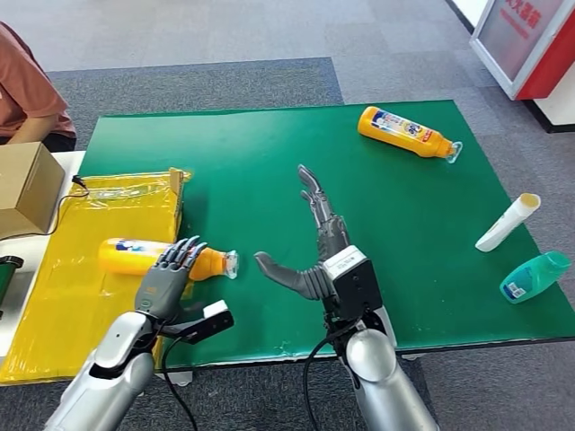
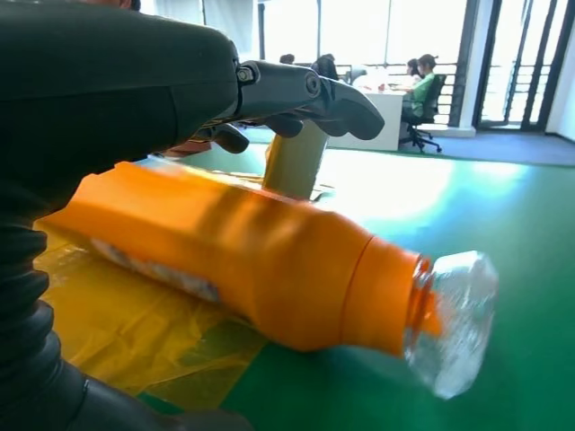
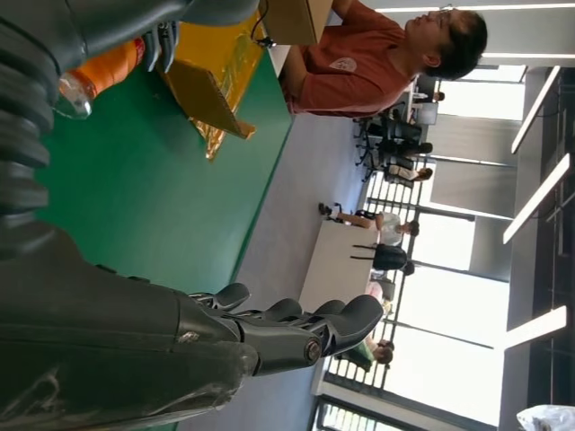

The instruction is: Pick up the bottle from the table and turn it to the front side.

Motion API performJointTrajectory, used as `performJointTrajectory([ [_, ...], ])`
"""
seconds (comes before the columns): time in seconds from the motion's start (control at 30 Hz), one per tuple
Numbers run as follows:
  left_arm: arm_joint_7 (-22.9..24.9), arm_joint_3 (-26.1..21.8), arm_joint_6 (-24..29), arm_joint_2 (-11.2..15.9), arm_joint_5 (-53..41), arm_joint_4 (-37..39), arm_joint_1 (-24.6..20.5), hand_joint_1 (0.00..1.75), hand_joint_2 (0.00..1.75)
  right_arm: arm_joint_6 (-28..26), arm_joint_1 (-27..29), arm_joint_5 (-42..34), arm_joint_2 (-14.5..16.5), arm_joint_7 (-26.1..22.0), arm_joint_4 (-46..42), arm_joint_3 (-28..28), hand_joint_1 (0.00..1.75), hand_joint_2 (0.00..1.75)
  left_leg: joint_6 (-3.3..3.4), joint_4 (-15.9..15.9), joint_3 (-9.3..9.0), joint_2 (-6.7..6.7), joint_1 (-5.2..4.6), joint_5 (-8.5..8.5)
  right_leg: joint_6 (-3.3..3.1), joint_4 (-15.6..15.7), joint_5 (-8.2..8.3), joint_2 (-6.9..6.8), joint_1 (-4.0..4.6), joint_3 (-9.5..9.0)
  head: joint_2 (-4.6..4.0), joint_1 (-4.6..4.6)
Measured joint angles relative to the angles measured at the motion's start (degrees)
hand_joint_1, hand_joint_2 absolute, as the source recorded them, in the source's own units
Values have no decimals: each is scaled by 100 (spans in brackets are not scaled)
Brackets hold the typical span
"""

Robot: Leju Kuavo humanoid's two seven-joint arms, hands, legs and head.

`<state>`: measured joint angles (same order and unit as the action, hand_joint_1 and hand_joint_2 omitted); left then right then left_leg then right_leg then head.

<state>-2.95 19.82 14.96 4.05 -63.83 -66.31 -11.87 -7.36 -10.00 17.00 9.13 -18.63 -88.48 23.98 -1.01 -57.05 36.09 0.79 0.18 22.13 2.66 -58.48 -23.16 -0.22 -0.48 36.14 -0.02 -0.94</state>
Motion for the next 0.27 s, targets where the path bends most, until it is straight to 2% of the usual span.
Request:
performJointTrajectory([
  [0.27,-650,-251,65,-47,1563,-831,385,0,175,-207,86,35,-19,-29,1,-41,0,175,-1,0,0,0,0,3,0,0,-1,0,0,1,0,1],
])
